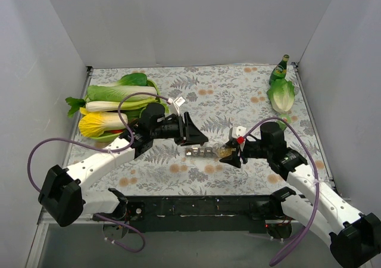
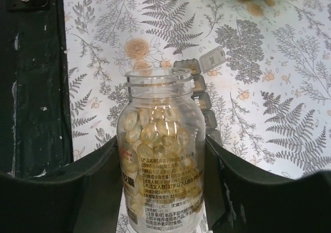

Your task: Sort the pills into containers

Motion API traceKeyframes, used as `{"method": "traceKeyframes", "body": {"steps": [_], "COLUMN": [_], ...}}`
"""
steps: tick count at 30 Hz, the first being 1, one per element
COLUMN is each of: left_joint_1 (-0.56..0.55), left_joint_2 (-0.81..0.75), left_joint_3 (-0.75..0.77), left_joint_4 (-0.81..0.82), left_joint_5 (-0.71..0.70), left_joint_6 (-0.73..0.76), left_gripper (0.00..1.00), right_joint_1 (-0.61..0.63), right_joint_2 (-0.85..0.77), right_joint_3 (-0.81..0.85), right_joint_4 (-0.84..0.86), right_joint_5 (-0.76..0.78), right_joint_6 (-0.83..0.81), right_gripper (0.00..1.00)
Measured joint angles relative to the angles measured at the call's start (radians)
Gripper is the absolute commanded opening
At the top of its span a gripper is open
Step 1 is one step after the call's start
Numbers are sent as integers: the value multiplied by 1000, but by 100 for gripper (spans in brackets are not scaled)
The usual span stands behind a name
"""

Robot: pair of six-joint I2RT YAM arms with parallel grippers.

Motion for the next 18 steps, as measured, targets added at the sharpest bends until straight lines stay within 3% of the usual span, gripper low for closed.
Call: {"method": "traceKeyframes", "body": {"steps": [18], "left_joint_1": [-79], "left_joint_2": [111], "left_joint_3": [0], "left_joint_4": [114], "left_joint_5": [10], "left_joint_6": [-80], "left_gripper": [21], "right_joint_1": [18], "right_joint_2": [51], "right_joint_3": [64], "right_joint_4": [-19], "right_joint_5": [61], "right_joint_6": [2], "right_gripper": [13]}}
